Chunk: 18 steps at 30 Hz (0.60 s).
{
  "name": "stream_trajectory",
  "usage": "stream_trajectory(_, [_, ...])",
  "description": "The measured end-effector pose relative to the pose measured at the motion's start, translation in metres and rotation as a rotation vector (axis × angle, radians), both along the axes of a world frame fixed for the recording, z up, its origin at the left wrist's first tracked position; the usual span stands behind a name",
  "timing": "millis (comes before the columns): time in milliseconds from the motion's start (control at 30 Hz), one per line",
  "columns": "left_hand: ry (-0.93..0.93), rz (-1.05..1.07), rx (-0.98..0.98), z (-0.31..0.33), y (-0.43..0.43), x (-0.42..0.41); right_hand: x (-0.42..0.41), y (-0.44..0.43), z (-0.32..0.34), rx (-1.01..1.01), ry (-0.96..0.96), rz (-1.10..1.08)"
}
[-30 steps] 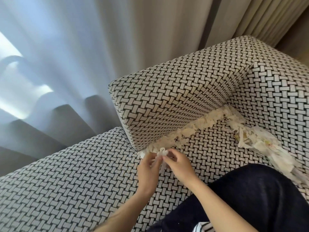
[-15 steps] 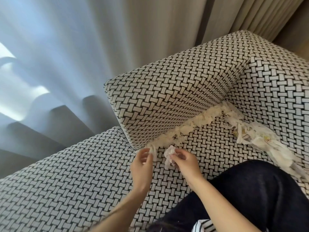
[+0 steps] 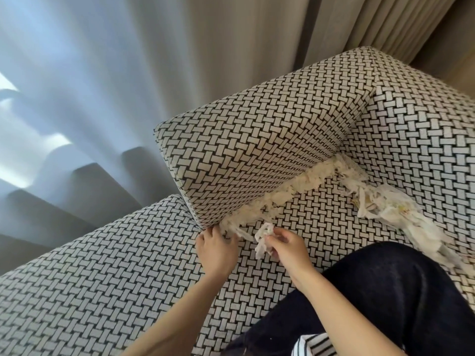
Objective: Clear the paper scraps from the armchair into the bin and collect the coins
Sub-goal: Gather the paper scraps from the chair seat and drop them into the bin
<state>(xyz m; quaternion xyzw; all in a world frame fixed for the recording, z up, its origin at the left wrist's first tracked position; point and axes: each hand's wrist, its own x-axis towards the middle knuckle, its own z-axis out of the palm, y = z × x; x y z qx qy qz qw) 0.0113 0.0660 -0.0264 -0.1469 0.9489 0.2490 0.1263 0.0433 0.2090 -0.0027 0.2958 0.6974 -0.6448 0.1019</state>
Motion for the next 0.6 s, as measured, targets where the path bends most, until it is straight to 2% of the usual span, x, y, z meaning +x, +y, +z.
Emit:
stream_trajectory(233, [0.066, 0.194, 0.145, -0.005, 0.010, -0.005, 0.003, 0.006, -0.001, 0.041, -0.003, 0.011])
stream_trajectory(367, [0.087, 0.216, 0.121, -0.008, 0.010, -0.005, 0.005, 0.007, -0.001, 0.018, -0.002, 0.006])
stream_trajectory(500, [0.071, 0.368, 0.295, -0.008, 0.013, -0.006, 0.008, 0.011, 0.000, 0.008, 0.008, 0.003])
stream_trajectory(600, [0.035, 0.425, 0.344, -0.008, 0.015, -0.009, 0.010, 0.014, -0.003, 0.023, -0.016, 0.012])
